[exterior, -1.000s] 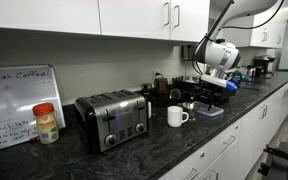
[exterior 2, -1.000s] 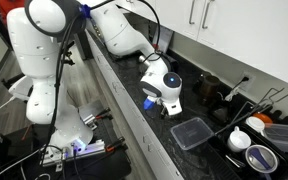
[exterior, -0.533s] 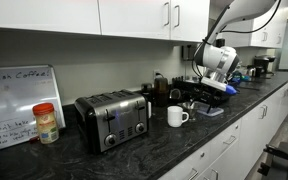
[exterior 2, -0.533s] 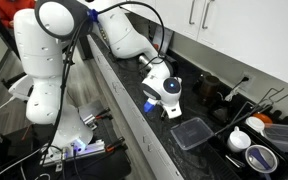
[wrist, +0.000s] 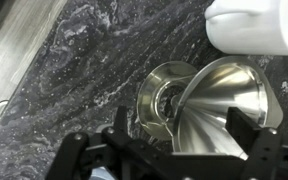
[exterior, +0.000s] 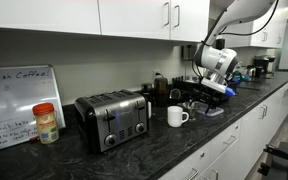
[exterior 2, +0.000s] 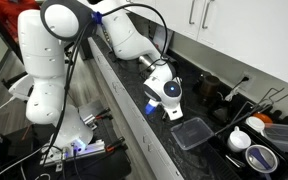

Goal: Pick the funnel and put it on top of the cup on the counter

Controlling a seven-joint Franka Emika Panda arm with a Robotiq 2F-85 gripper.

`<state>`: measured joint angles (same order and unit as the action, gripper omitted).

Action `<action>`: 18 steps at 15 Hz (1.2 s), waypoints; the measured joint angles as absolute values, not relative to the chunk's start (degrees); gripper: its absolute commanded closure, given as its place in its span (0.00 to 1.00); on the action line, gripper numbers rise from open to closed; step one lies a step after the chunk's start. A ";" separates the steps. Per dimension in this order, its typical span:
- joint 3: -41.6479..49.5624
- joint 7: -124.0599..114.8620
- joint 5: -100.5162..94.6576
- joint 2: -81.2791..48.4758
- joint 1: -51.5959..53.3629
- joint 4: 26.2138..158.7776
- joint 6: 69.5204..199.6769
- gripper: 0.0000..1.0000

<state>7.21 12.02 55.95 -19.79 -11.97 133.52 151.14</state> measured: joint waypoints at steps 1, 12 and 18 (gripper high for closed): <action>7.21 12.50 56.32 -20.02 -11.97 133.34 151.14 0.00; 7.21 13.93 57.44 -20.36 -11.97 132.94 151.14 0.26; 7.21 14.40 57.44 -20.38 -11.96 132.93 151.14 0.68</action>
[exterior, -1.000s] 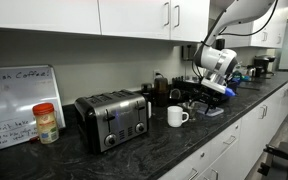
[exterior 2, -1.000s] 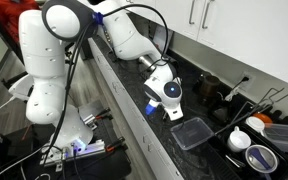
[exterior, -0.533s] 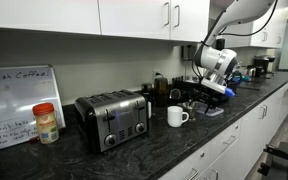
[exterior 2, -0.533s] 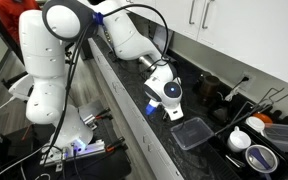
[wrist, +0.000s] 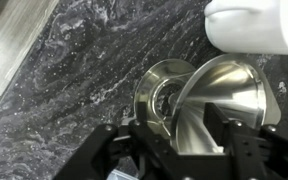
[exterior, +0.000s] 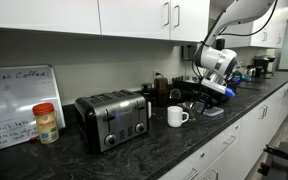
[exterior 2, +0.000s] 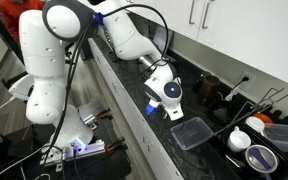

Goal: Pick the funnel and put it on top of the cup on the counter

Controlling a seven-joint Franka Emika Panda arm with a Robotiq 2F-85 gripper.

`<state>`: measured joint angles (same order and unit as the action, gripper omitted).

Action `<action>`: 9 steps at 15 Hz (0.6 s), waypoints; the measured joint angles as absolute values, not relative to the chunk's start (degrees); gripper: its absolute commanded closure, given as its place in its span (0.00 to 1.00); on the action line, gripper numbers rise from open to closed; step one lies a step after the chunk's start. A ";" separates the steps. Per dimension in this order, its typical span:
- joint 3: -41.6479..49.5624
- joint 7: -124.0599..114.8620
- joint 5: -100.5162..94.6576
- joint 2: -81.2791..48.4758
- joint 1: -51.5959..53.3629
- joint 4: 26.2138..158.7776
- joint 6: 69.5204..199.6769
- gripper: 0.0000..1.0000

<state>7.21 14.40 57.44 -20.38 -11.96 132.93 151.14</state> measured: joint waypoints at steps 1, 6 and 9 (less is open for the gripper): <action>7.21 14.53 57.44 -20.39 -11.96 132.93 151.14 0.77; 7.21 14.85 57.44 -20.46 -11.96 132.93 151.14 1.00; 7.13 15.05 57.76 -20.23 -11.94 132.40 150.91 1.00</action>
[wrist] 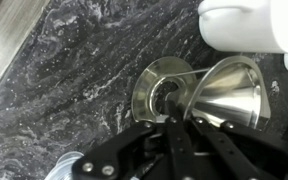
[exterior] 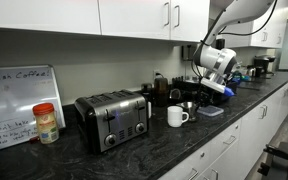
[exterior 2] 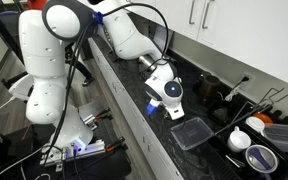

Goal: Pick the funnel and put it on top of the cup on the counter

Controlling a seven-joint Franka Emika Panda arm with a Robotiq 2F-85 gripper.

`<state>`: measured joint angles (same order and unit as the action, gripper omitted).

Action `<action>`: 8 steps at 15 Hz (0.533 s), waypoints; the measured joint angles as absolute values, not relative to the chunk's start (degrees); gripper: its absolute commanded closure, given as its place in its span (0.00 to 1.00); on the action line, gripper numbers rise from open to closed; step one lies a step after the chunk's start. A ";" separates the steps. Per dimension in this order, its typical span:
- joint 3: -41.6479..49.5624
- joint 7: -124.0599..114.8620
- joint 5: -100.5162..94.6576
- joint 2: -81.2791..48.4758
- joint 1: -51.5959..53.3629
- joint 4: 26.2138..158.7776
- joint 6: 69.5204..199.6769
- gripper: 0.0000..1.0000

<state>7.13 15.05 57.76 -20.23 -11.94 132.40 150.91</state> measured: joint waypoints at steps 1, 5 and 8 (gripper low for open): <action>7.12 15.14 57.80 -20.28 -11.94 132.31 150.92 0.99; 7.11 15.43 57.82 -20.32 -11.94 132.12 150.92 0.99; 7.11 15.68 57.82 -20.32 -11.94 132.11 150.93 0.99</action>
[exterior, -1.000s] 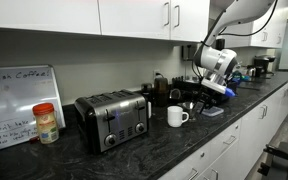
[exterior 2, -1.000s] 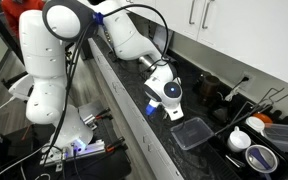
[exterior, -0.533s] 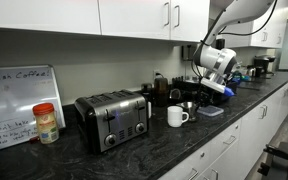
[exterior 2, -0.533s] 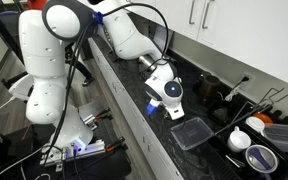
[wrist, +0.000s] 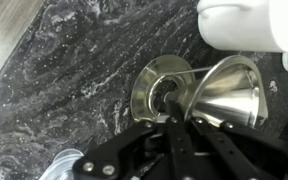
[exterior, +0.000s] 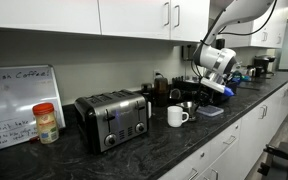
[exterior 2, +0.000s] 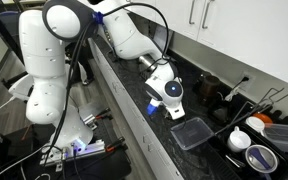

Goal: Pick the funnel and put it on top of the cup on the counter

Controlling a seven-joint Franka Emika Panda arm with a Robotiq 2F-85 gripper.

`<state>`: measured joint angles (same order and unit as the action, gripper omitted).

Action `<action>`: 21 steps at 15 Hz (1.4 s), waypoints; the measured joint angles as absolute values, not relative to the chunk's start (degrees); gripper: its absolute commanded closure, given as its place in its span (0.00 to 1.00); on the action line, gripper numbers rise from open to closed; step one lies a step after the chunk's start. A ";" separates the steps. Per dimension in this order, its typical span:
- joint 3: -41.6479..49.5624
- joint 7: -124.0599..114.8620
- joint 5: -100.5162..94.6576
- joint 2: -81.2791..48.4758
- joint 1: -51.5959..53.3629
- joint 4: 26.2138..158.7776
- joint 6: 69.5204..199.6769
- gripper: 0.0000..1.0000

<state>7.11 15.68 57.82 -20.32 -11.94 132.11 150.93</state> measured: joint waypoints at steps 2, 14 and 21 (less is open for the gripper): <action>7.12 15.76 57.42 -20.30 -11.94 132.09 150.93 0.99; 7.19 10.31 38.72 -17.88 -11.90 132.23 148.71 0.99; 7.20 7.14 27.35 -13.93 -11.90 132.14 140.64 0.99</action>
